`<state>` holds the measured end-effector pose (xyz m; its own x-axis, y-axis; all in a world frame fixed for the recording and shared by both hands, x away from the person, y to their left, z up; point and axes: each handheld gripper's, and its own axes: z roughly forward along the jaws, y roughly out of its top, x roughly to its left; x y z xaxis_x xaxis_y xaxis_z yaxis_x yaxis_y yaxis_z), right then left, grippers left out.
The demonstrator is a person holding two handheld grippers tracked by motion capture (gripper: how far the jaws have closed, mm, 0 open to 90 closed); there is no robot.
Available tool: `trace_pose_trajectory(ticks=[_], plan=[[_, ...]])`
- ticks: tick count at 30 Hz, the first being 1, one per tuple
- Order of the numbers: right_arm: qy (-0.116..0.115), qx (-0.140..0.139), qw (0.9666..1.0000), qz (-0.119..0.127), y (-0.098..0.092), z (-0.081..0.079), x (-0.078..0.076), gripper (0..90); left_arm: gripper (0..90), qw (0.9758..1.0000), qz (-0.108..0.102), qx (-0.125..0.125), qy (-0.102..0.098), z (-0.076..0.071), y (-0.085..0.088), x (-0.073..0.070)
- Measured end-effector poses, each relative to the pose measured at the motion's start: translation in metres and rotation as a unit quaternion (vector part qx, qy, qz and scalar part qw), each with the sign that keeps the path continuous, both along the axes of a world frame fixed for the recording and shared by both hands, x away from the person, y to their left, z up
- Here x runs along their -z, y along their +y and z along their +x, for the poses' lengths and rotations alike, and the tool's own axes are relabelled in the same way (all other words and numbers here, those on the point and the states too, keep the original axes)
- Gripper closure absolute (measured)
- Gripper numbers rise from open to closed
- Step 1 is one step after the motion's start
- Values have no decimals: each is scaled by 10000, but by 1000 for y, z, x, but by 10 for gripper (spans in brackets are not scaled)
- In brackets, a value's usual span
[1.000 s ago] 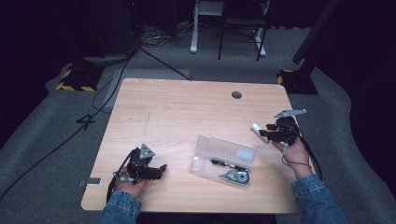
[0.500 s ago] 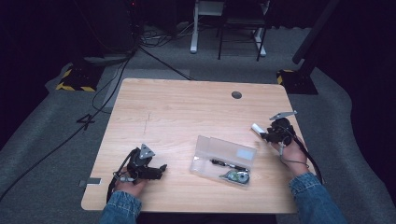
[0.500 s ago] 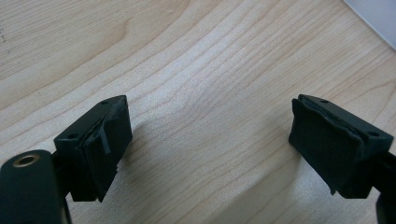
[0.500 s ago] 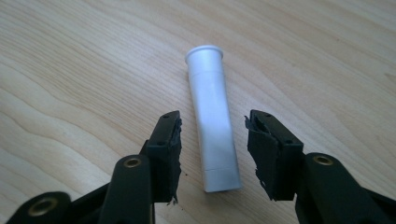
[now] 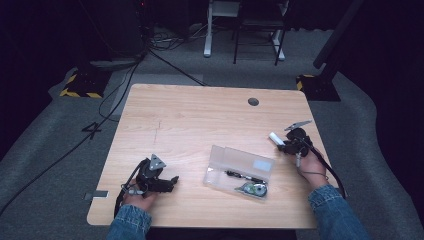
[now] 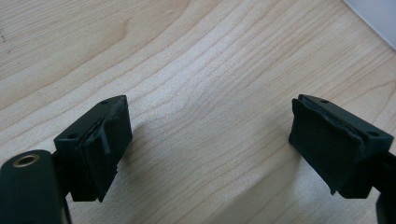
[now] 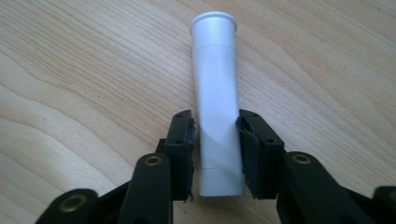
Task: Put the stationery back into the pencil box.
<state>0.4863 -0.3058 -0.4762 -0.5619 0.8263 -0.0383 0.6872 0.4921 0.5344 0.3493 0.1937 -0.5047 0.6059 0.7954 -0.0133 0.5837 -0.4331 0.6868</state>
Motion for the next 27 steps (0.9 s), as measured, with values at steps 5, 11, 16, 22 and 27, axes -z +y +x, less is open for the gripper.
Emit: trace_pose_trajectory(ticks=[5, 11, 16, 22, 27], plan=[[86, 23, 9998, 162, -3, 1, 0, 702, 130, 10000, 1, -1, 0, 0, 0, 0], [92, 53, 9997, 211, -3, 2, 1, 707, 130, 10000, -3, -1, 1, 0, 0, 0], [48, 18, 9998, 202, -3, 0, -2, 708, 130, 10000, -6, -2, 3, 0, 0, 0], [-153, 5, 9990, 417, -8, -6, -16, 708, 130, 10000, 2, -1, 0, 0, 0, 0], [-346, -32, 9967, 731, -15, -15, -32, 708, 129, 10000, 1, 0, 3, 1, 0, 0]])
